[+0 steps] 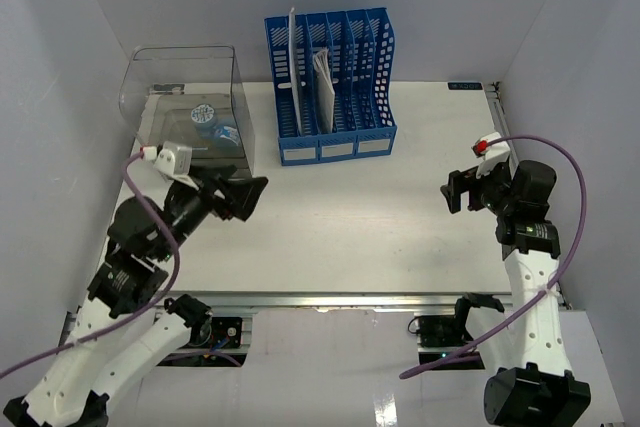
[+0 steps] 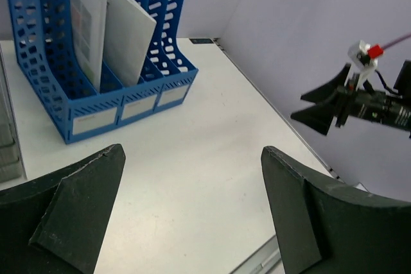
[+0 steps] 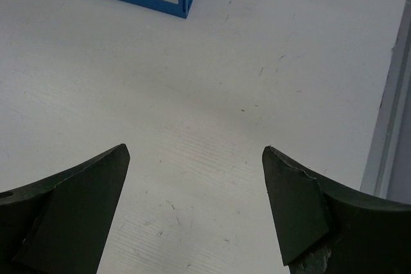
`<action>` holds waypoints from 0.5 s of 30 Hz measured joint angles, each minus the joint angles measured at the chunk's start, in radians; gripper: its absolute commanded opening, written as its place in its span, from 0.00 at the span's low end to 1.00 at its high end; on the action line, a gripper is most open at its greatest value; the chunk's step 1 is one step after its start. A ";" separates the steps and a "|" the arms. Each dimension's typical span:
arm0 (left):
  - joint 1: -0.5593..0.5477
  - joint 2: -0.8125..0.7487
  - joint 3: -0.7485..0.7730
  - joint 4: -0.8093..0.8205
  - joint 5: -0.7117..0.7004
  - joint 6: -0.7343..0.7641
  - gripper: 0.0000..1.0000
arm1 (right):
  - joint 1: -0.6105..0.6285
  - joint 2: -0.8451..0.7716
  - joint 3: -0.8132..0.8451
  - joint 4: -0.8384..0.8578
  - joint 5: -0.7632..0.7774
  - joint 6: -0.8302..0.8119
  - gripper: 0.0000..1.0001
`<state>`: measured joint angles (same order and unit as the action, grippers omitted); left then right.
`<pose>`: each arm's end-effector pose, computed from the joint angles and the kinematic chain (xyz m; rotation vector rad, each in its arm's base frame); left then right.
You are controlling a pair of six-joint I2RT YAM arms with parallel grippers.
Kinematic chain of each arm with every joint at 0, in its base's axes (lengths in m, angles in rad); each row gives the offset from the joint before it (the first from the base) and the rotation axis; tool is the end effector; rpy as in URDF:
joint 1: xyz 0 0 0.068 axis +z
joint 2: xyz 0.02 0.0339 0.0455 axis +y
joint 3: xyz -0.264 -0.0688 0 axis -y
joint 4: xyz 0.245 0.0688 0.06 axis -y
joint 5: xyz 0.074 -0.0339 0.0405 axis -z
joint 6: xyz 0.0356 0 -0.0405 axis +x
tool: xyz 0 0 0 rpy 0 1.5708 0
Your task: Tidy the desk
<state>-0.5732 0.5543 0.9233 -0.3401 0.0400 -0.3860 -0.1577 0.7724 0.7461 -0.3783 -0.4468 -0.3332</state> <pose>0.0933 -0.0619 0.4000 0.1818 1.5856 -0.7862 0.1752 -0.0123 0.3095 -0.4535 1.8816 0.1150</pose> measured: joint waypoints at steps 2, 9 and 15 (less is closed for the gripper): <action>0.000 -0.081 -0.070 0.001 0.026 -0.021 0.98 | 0.000 -0.026 0.013 -0.006 0.020 0.015 0.90; 0.000 -0.222 -0.228 -0.034 0.086 -0.056 0.98 | 0.000 -0.149 0.014 -0.045 0.108 0.069 0.90; 0.000 -0.277 -0.276 -0.100 0.104 -0.045 0.98 | 0.000 -0.263 -0.013 -0.074 0.165 0.093 0.90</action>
<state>-0.5730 0.2774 0.6476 -0.4396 0.1444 -0.4307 -0.1577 0.5092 0.7330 -0.4525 -0.2817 -0.2404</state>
